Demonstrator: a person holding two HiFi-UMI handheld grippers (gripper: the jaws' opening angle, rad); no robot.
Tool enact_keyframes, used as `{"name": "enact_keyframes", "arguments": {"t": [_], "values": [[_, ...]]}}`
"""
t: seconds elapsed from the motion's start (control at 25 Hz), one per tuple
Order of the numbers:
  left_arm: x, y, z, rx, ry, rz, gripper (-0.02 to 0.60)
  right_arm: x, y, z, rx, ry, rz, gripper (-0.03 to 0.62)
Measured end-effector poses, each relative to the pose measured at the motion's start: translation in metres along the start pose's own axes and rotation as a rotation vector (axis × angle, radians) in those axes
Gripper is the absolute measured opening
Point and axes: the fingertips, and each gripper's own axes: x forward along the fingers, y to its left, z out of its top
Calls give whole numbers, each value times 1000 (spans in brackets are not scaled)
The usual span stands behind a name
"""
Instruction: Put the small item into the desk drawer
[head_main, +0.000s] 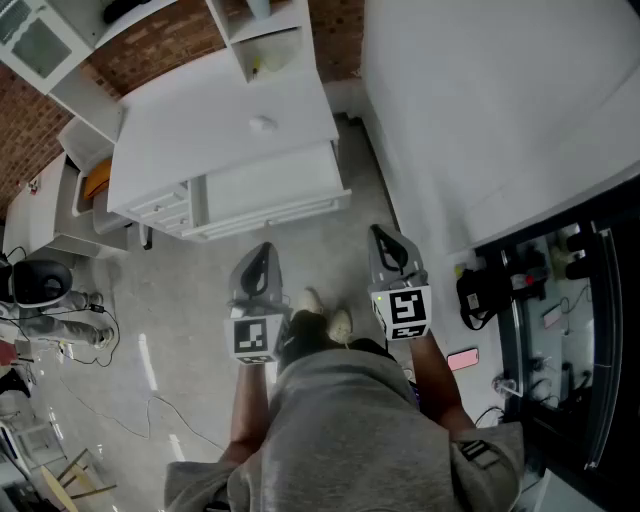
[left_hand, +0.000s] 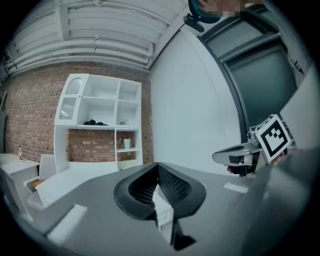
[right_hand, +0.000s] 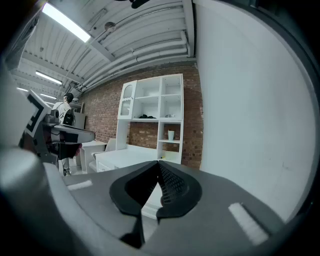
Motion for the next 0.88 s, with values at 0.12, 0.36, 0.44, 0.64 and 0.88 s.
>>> {"name": "enact_keyframes", "arguments": {"t": [0.12, 0.36, 0.44, 0.64, 0.88], "values": [[4, 4, 0, -10, 1, 1, 12, 7, 0, -2, 1, 2, -2, 3], [17, 18, -7, -10, 15, 8, 12, 27, 4, -2, 9, 1, 17, 3], [26, 25, -11, -17, 23, 11, 12, 38, 4, -1, 2, 6, 21, 3], [59, 44, -18, -45, 41, 17, 12, 78, -2, 0, -11, 28, 39, 3], [110, 81, -23, -57, 62, 36, 12, 144, -8, 6, -19, 52, 72, 3]]}}
